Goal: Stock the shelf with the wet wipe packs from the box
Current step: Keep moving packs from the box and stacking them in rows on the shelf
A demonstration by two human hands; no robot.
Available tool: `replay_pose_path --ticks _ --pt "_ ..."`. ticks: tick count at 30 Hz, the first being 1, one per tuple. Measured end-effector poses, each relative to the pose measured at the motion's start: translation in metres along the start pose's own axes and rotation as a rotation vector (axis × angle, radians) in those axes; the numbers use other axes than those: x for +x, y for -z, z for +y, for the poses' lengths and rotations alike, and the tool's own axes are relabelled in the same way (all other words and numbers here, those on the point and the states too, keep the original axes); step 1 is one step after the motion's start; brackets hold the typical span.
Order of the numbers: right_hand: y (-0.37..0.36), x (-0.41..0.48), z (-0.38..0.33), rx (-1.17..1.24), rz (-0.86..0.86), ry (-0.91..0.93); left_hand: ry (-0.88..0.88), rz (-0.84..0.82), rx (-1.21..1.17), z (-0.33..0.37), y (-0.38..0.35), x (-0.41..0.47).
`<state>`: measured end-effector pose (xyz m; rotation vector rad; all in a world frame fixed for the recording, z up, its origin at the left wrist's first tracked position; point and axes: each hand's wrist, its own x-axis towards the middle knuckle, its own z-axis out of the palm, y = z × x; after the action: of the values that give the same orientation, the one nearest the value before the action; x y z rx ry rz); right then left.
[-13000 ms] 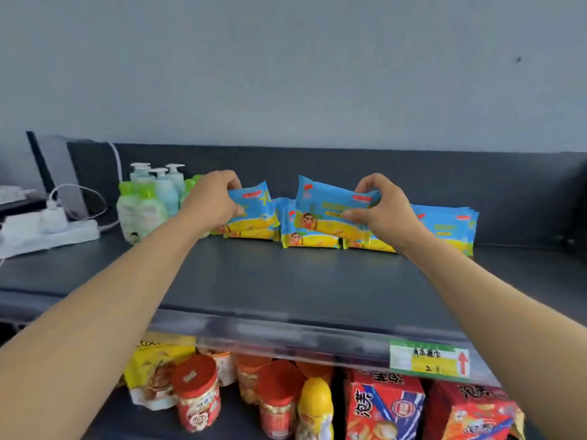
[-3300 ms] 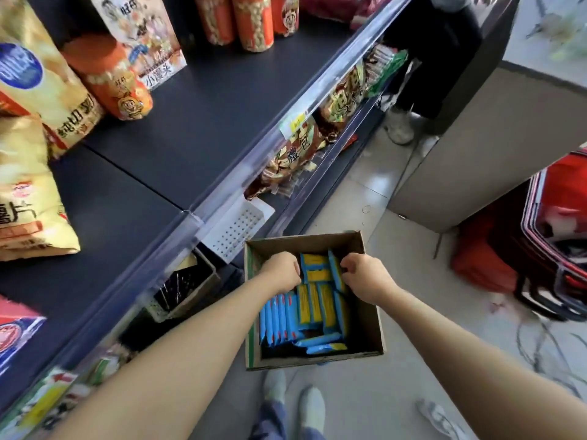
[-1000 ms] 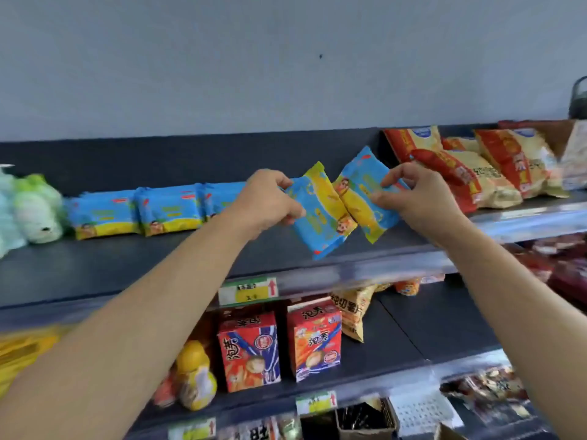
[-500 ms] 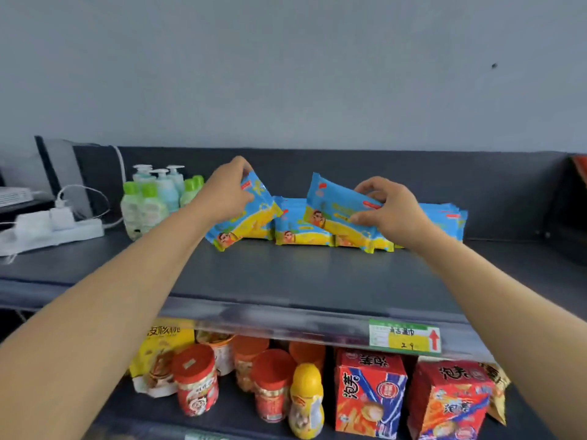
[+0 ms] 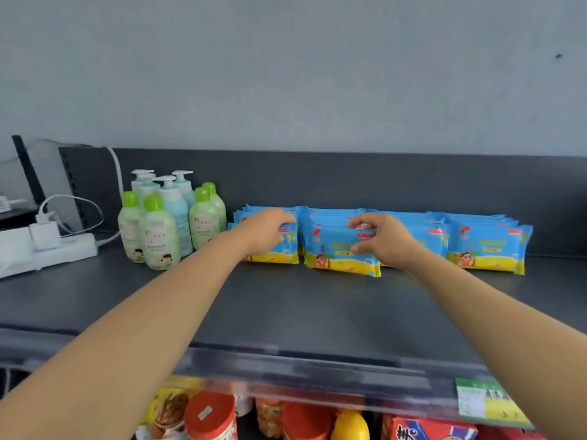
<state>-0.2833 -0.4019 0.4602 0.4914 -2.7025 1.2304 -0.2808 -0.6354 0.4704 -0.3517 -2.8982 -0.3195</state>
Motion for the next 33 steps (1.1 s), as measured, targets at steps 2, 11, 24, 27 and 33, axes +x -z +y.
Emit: replay_pose_path --ticks 2,11,24,27,33 --pt "-0.005 0.006 0.005 -0.022 0.021 -0.02 -0.016 0.021 0.009 -0.005 -0.007 0.005" --pt "-0.025 0.01 0.01 -0.528 0.249 0.099 0.04 0.29 0.103 -0.041 -0.012 0.001" --pt "-0.031 0.004 0.003 -0.614 0.269 0.101 0.037 0.255 0.174 -0.029 -0.011 0.0" --pt "-0.028 0.001 0.0 -0.611 0.284 0.101 0.057 0.263 0.175 -0.026 -0.011 -0.006" --pt "-0.015 -0.02 -0.006 -0.507 0.364 0.184 -0.018 0.368 0.117 0.013 -0.002 -0.023"
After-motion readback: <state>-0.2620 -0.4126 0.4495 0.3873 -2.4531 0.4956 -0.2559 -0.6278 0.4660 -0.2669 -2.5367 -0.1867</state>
